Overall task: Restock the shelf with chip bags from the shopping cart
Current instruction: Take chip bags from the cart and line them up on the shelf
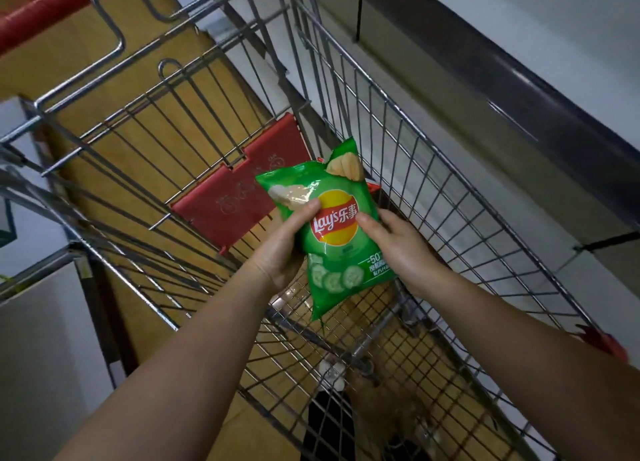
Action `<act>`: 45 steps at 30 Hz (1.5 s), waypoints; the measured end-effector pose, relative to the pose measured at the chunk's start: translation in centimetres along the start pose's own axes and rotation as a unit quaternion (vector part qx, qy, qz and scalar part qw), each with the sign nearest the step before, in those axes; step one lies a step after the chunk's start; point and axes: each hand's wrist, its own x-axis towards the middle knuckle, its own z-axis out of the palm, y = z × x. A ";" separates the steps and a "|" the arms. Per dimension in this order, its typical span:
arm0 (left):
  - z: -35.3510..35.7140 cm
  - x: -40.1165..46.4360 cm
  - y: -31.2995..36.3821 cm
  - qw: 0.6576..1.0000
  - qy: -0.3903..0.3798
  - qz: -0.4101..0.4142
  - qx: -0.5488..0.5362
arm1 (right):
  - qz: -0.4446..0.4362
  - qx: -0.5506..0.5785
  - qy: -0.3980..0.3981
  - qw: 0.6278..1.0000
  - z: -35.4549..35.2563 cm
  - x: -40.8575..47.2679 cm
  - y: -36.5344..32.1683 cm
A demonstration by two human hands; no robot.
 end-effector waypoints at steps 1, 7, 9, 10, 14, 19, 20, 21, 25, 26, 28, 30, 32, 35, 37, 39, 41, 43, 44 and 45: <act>0.0 0.1 -0.2 1.000 0.004 0.001 0.003 | -0.006 0.004 0.003 1.000 0.1 0.0 0.1; -1.2 0.4 -1.0 0.997 0.011 -0.029 0.075 | 0.013 -0.015 0.000 1.000 0.9 1.1 1.0; -1.7 1.0 -0.9 0.994 0.048 -0.043 0.091 | 0.046 -0.007 0.002 0.999 1.3 2.2 1.7; -1.9 1.4 -0.8 0.991 0.074 -0.045 0.104 | 0.061 -0.010 -0.001 0.998 1.5 2.9 2.0; -3.5 4.1 -0.9 0.967 0.198 -0.035 0.158 | 0.128 -0.052 0.030 0.990 1.4 6.5 3.9; -4.5 6.7 -1.2 0.951 0.248 -0.043 0.178 | 0.194 -0.026 0.116 0.974 0.5 11.5 6.1; -4.7 7.1 -1.3 0.951 0.248 -0.045 0.177 | 0.199 -0.023 0.127 0.971 0.5 12.5 6.4; -4.8 7.4 -1.5 0.952 0.247 -0.045 0.177 | 0.203 -0.022 0.135 0.970 0.5 13.3 6.8; -5.3 8.0 -2.3 0.948 0.254 -0.042 0.187 | 0.206 0.001 0.145 0.968 1.2 15.7 7.9; -5.4 8.0 -2.5 0.948 0.254 -0.041 0.185 | 0.199 0.014 0.152 0.968 1.3 16.0 8.0; -5.9 7.8 -2.8 0.948 0.255 -0.042 0.184 | 0.181 0.057 0.180 0.965 1.5 16.6 7.9; -6.4 7.6 -3.0 0.947 0.261 -0.048 0.184 | 0.182 0.103 0.215 0.954 1.7 17.2 7.5; -6.8 7.6 -3.1 0.944 0.268 -0.053 0.186 | 0.196 0.128 0.242 0.942 1.9 17.6 7.1; -7.0 7.6 -3.0 0.941 0.275 -0.060 0.190 | 0.209 0.151 0.265 0.929 2.1 17.9 6.8; -6.9 7.5 -3.1 0.940 0.273 -0.062 0.193 | 0.208 0.153 0.272 0.927 2.5 17.7 6.6; -6.6 7.4 -3.2 0.938 0.273 -0.066 0.203 | 0.208 0.147 0.274 0.927 3.0 17.3 6.7; -6.4 7.2 -3.4 0.935 0.274 -0.073 0.214 | 0.203 0.152 0.271 0.928 3.3 16.4 6.8; -6.1 7.0 -3.5 0.931 0.278 -0.082 0.224 | 0.198 0.158 0.255 0.933 3.6 14.8 6.9; -6.0 6.9 -3.6 0.928 0.281 -0.084 0.230 | 0.197 0.168 0.244 0.935 3.8 13.9 7.0; -5.7 6.7 -3.7 0.926 0.285 -0.083 0.236 | 0.195 0.185 0.235 0.934 4.0 12.9 7.0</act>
